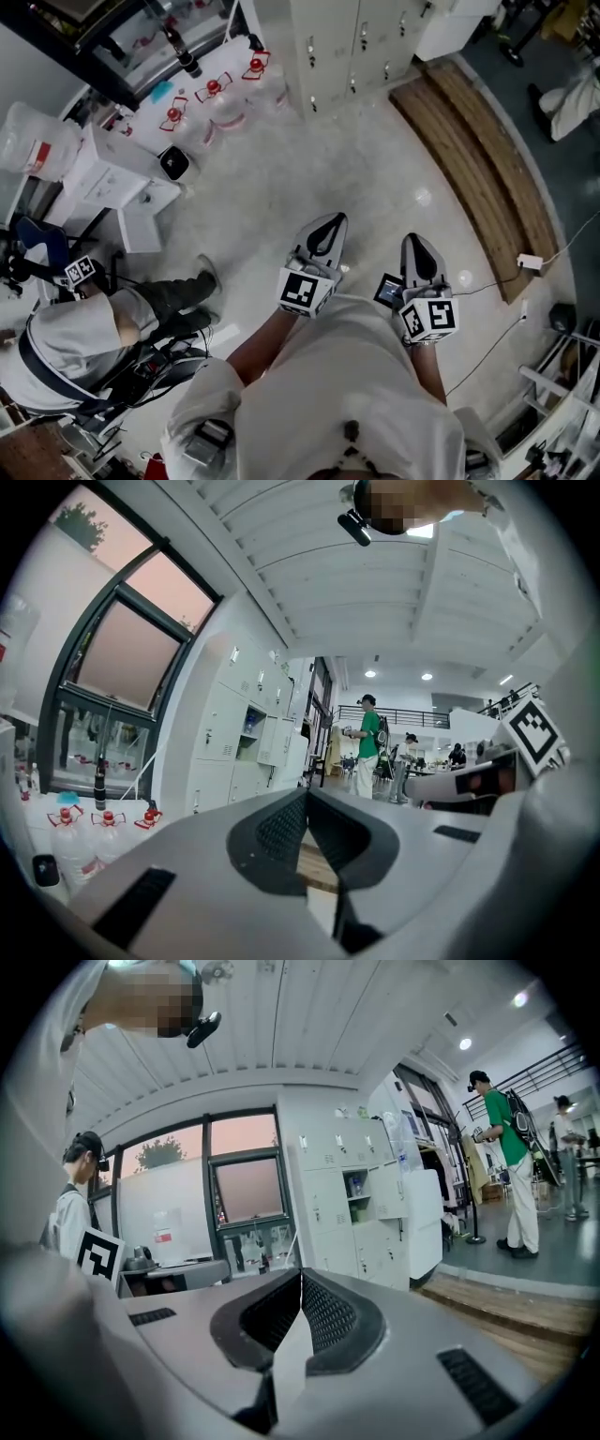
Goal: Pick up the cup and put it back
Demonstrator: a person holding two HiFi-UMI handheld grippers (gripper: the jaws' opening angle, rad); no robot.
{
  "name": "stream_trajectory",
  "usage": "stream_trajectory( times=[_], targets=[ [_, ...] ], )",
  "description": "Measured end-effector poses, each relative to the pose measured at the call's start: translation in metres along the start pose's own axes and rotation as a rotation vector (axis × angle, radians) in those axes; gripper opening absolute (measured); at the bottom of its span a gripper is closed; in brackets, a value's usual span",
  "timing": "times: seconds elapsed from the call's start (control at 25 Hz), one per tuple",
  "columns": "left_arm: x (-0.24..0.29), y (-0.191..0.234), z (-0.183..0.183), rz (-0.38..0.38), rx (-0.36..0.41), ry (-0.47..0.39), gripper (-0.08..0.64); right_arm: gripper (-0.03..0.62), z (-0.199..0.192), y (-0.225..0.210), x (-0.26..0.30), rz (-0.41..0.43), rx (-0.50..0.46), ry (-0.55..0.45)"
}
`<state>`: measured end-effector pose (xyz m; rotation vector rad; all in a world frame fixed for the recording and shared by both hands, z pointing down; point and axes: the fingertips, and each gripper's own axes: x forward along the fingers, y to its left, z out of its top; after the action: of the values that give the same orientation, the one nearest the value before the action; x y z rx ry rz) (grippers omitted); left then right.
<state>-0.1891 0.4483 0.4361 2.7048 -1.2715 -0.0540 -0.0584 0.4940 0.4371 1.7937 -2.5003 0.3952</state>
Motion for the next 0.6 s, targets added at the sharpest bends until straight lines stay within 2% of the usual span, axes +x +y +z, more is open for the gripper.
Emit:
stream_trajectory(
  times=[0.2,0.32,0.6],
  targets=[
    [0.026,0.040,0.024,-0.027,0.029,-0.032,0.008,0.026,0.014,-0.006,0.038,-0.048,0.022,-0.032],
    [0.037,0.056,0.019,-0.022,0.025,-0.015,0.009,0.026,0.014,-0.010,0.051,-0.054,0.024,-0.039],
    [0.064,0.067,0.024,-0.032,0.005,-0.002,0.008,0.028,0.020,-0.032,0.065,-0.080,0.053,-0.047]
  ],
)
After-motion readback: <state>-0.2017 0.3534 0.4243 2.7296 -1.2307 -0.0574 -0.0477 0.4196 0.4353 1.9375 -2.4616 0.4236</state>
